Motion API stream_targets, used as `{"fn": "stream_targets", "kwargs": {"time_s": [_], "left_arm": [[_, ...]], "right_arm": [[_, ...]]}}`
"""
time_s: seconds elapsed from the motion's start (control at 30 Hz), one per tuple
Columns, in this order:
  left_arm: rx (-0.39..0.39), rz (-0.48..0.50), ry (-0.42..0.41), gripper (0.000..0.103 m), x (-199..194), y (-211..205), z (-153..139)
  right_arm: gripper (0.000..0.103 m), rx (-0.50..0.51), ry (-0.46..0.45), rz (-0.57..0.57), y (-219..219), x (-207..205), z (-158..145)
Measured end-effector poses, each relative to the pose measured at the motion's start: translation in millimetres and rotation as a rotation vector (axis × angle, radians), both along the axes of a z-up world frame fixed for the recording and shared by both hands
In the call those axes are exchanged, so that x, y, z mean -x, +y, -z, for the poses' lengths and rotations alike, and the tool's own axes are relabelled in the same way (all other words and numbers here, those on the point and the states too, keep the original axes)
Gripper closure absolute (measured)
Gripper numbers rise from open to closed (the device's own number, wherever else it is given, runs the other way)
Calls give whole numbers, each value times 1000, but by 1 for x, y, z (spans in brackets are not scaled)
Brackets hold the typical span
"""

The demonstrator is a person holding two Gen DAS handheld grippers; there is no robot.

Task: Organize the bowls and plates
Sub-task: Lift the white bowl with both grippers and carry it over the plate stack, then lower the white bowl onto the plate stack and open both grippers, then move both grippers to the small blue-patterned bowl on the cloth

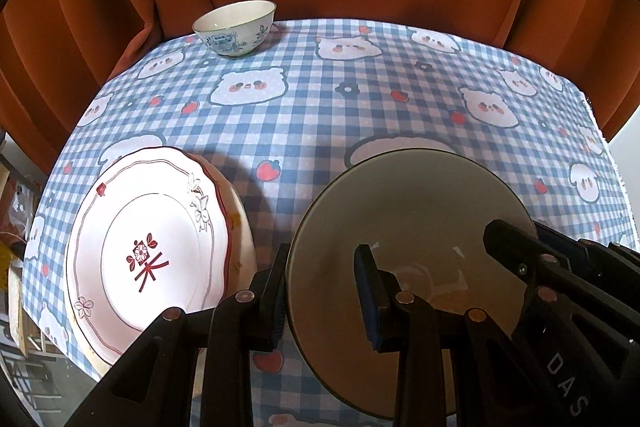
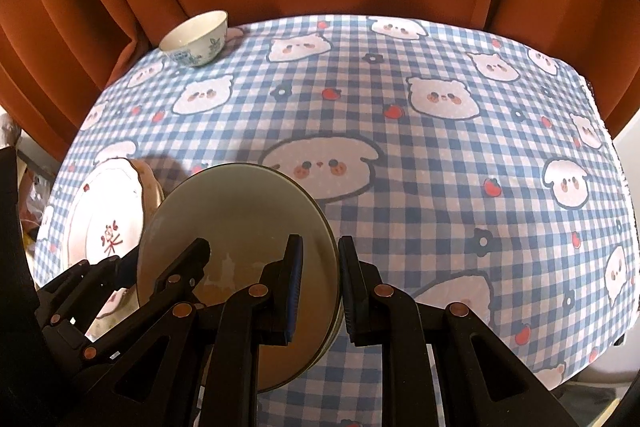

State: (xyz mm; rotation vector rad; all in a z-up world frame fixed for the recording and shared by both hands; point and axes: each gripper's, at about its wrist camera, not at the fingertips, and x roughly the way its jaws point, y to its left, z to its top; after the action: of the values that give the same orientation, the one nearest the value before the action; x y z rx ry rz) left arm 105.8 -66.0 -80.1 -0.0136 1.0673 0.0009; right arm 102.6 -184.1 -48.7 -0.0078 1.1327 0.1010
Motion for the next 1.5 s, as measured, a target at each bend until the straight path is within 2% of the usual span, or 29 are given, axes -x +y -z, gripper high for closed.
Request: {"fn": "stream_targets", "kwargs": {"time_s": [0.33, 0.53, 0.73, 0.8, 0.87, 0.93, 0.97, 1.0, 1.03, 1.1, 1.13, 1.5], "left_arm": [[-68, 15, -57, 73, 9, -10, 4], [-59, 17, -77, 73, 12, -9, 5], [-17, 41, -56, 62, 12, -8, 6], [-7, 55, -48, 49, 14, -8, 4], [-1, 71, -56, 42, 16, -6, -1], [-7, 83, -69, 41, 17, -4, -6], [-7, 88, -76, 38, 17, -3, -10], [-3, 92, -82, 34, 17, 0, -14], [-3, 92, -88, 34, 17, 3, -17], [4, 91, -108, 29, 15, 11, -25], [5, 91, -111, 29, 14, 13, -26], [32, 99, -130, 28, -10, 67, -46]], "right_arm": [[82, 26, -28, -12, 0, 5, 5], [82, 40, -65, -17, 2, 12, 6], [81, 40, -59, -16, 1, 12, 6], [81, 45, -54, -17, 1, 15, 6], [81, 57, -56, -12, 2, 17, 4], [80, 54, -60, -8, 2, 20, -1], [79, 52, -64, -6, 3, 20, -3], [71, 51, -69, -2, 3, 20, -6], [56, 47, -76, 3, 4, 20, -10], [38, 30, -100, 19, 6, 21, -17], [35, 25, -112, 23, 8, 22, -21], [35, 8, -149, 31, 56, 2, -43]]}}
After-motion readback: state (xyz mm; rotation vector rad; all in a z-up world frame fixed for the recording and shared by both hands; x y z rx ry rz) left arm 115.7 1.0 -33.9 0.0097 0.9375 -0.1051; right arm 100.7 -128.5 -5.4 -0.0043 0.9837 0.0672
